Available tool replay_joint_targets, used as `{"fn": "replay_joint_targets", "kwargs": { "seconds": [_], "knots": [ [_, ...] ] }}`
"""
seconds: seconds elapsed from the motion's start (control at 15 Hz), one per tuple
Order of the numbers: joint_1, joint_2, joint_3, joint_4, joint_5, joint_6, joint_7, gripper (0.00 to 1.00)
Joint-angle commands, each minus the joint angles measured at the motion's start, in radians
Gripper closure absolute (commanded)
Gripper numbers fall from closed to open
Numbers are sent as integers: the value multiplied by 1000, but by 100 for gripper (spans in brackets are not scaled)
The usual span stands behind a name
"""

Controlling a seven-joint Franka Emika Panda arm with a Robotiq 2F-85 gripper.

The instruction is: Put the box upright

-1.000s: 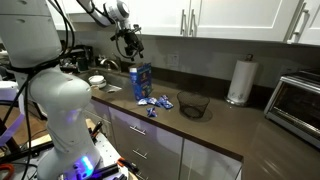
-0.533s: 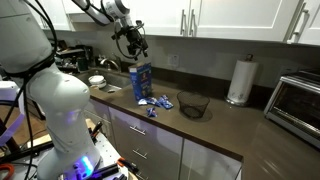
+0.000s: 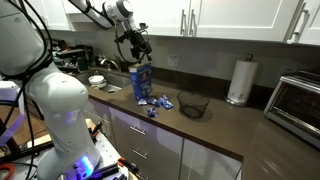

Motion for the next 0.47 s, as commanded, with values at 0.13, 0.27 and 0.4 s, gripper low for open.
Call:
{"fn": "replay_joint_targets", "kwargs": {
  "seconds": [0.13,0.27,0.4],
  "knots": [
    [-26,-8,2,-37,35,64,-65,0],
    [-31,0,19,-23,19,37,-26,0],
    [-31,0,19,-23,19,38,-27,0]
  ]
}}
